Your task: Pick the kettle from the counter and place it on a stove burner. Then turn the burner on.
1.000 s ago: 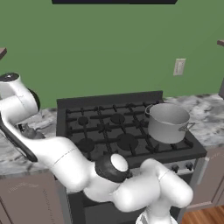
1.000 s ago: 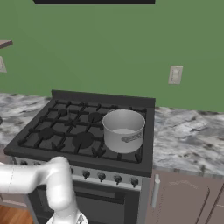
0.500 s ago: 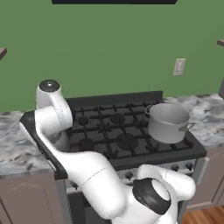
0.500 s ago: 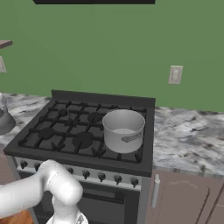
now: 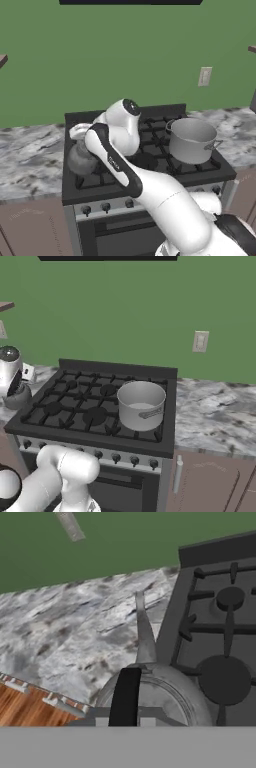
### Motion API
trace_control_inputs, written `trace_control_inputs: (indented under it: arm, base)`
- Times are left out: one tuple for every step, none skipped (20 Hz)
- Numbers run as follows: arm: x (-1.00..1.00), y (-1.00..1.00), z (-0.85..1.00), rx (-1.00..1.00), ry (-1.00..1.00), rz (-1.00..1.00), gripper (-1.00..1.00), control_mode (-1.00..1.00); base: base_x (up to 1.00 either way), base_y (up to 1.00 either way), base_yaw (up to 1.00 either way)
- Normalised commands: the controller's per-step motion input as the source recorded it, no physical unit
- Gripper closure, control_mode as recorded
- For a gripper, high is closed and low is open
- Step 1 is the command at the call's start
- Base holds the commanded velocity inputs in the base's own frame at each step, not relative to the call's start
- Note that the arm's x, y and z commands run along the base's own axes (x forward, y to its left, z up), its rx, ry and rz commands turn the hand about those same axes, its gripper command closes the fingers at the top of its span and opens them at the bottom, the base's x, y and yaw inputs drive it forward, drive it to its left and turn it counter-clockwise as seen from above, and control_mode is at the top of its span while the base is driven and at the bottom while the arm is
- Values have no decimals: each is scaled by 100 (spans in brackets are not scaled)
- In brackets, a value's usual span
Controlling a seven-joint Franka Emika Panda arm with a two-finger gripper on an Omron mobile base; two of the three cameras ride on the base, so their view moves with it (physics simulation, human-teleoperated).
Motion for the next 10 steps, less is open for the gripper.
trace_control_inputs:
  arm:
    - [-1,-100,0,9,-2,7,100,-100]
    - [0,-95,0,2,-1,2,100,-100]
    - [0,-82,0,0,0,0,100,-100]
    - [0,-60,0,0,0,0,100,-100]
    - [0,-41,0,0,0,0,100,-100]
    - [0,-17,0,0,1,-6,100,-100]
    - [0,-2,3,0,8,-10,100,-100]
    - [6,0,21,0,11,-16,100,-100]
    - [4,0,30,0,8,-18,100,-100]
    - [10,6,26,0,4,-16,100,-100]
  base:
    - [0,0,0]
    - [0,0,0]
    - [0,0,0]
    - [0,0,0]
    - [0,0,0]
    - [0,0,0]
    - [0,0,0]
    - [0,0,0]
    - [0,0,0]
    - [0,0,0]
